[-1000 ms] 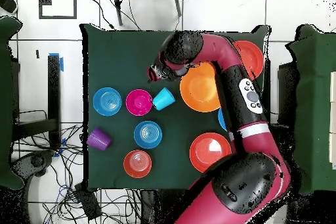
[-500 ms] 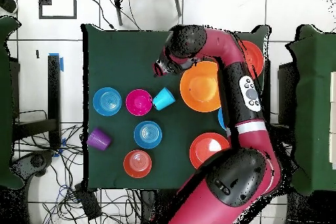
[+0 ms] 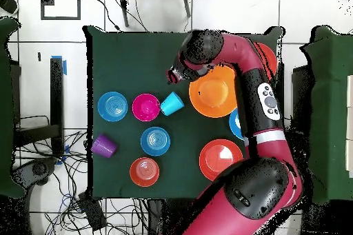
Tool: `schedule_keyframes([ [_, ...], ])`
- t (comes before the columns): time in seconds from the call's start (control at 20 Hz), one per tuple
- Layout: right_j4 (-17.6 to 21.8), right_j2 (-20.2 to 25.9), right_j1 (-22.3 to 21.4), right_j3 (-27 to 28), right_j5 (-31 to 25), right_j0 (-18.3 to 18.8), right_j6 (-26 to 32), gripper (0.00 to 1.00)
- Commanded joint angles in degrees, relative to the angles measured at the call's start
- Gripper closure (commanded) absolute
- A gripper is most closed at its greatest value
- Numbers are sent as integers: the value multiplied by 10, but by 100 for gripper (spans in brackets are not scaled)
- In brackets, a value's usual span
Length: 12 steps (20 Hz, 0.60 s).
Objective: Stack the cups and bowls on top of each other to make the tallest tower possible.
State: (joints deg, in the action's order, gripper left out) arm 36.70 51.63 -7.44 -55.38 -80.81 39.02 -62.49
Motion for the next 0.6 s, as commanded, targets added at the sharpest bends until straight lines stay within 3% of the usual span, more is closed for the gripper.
schedule_keyframes([
  [0.05,50,-58,-9,-30,-19,16,207,0],
  [0.6,61,-79,2,-53,-15,40,215,0],
])
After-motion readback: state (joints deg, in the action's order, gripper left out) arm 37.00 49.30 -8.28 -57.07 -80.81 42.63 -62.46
